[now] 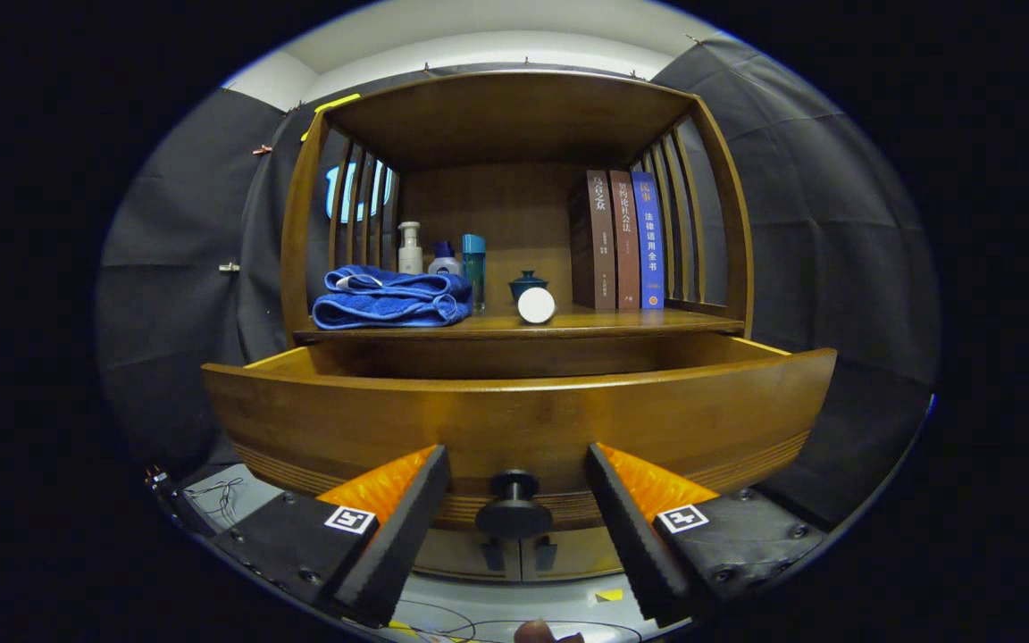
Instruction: Pull open the drawer, take out the items inside it, and place them on the countertop above the cabinet.
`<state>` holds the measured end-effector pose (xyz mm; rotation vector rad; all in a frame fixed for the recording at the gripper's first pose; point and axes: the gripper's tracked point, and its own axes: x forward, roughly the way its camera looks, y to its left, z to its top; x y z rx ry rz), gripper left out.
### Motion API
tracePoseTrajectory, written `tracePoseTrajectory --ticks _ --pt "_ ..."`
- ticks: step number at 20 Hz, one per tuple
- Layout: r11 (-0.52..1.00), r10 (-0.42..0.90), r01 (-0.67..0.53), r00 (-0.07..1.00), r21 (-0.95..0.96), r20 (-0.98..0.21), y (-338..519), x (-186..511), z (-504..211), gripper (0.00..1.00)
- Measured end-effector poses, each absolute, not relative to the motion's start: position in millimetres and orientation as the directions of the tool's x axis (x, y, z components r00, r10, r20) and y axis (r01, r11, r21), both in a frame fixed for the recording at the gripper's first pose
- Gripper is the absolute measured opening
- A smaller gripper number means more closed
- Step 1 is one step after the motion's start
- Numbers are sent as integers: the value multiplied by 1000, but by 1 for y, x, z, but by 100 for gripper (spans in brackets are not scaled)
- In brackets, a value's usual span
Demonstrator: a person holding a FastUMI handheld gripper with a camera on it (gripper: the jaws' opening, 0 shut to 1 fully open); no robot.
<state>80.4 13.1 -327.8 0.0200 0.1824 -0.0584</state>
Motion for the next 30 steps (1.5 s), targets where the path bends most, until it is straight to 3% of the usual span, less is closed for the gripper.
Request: tracePoseTrajectory --ticks 11,23,30 --pt "993 -73 60 990 -102 -123 12 136 -337 100" --pt "990 -83 66 987 -122 -139 11 201 -342 100" --pt "985 -93 70 985 -156 -146 12 203 -344 100"
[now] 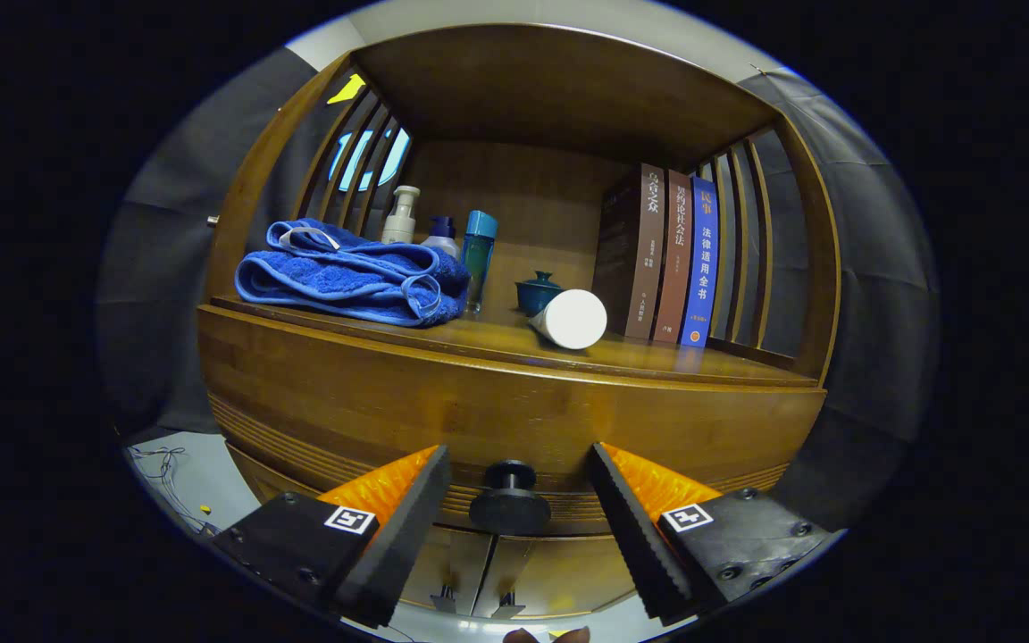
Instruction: Pull open the drawer, take out the items inside it, and place them on the countertop above the cabinet.
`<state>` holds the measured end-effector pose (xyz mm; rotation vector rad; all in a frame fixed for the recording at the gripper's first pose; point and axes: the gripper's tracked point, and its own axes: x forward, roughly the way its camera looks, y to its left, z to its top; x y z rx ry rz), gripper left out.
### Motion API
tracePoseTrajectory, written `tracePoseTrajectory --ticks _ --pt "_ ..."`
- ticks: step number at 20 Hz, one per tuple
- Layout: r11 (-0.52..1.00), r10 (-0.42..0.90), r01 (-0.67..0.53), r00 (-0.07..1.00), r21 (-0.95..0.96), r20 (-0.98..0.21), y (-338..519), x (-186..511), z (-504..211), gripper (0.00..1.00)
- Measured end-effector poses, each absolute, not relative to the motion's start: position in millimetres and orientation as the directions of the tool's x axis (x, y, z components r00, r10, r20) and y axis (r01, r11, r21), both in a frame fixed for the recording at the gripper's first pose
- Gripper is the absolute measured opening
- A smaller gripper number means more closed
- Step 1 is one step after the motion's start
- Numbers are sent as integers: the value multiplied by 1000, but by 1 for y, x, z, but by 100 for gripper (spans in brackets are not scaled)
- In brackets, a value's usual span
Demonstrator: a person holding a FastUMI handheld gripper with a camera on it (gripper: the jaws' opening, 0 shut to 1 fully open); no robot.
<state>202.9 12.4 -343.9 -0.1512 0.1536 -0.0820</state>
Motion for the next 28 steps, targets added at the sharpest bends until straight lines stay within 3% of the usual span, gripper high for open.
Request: tracePoseTrajectory --ticks 18,28 --pt "998 2 -5 999 -65 -53 46 143 -169 99" --pt "998 19 -22 998 -53 -55 47 104 -110 99"
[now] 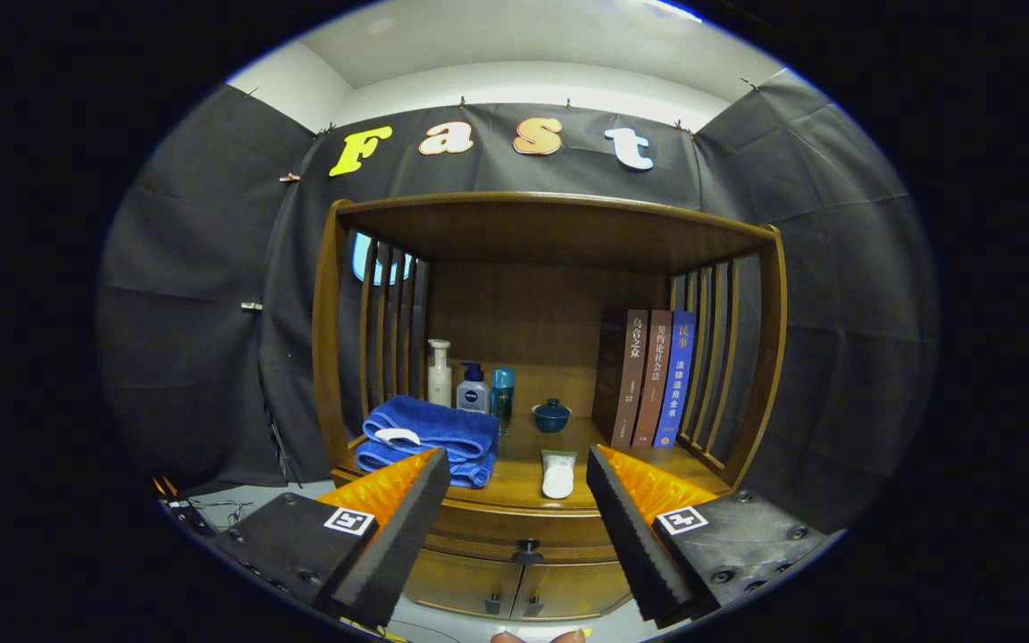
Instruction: Pull open the drawer, take out the items inside it, and place them on the countertop above the cabinet.
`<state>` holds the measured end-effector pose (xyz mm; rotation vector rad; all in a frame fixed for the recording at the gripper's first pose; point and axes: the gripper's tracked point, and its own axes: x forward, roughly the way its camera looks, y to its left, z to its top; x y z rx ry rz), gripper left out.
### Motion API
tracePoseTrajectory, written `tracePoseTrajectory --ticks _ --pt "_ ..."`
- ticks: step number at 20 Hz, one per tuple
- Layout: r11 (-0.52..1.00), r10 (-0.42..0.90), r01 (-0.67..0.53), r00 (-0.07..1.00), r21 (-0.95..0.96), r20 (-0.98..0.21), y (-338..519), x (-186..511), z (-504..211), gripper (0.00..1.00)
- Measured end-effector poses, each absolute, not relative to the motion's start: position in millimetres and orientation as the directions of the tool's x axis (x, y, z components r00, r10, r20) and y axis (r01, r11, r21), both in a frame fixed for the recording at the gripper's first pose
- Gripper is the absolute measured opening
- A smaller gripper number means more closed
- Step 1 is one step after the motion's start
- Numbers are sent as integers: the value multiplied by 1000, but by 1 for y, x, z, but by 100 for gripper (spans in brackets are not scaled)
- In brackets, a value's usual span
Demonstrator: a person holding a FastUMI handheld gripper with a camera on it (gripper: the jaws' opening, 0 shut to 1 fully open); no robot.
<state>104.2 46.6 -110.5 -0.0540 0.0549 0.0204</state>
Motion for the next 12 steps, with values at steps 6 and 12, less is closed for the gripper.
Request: tracePoseTrajectory --ticks 6,12 --pt "1000 0 -1 999 -8 -37 49 75 -69 99" --pt "1000 -26 26 999 -4 -38 55 55 -58 99"
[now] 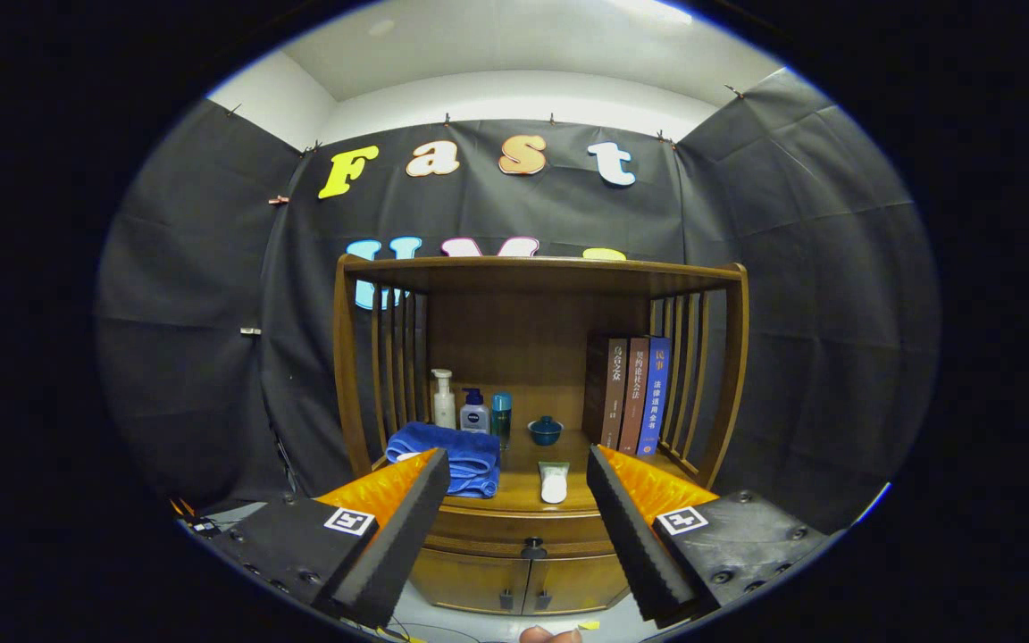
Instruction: Pull open the drawer, take out the items inside it, and place them on the countertop above the cabinet.
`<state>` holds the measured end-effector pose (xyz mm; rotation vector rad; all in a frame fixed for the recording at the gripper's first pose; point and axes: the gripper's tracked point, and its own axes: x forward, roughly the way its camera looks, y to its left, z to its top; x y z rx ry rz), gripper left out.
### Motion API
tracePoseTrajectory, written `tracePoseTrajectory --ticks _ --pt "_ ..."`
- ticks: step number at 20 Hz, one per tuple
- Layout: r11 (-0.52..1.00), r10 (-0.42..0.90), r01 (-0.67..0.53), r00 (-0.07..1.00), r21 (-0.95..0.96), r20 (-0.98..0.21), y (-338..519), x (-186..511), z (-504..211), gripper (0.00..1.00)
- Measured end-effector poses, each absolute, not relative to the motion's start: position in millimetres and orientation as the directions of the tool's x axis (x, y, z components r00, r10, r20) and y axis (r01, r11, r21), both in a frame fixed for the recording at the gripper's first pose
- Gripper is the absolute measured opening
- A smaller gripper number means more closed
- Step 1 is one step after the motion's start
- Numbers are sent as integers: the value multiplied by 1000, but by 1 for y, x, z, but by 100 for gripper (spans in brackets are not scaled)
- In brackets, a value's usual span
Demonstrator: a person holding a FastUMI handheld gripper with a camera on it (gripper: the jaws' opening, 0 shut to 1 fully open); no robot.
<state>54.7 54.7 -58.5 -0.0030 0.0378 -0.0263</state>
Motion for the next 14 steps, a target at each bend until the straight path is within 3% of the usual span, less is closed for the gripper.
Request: tracePoseTrajectory --ticks 14 --pt "993 -120 120 992 6 -47 31 32 -59 99"
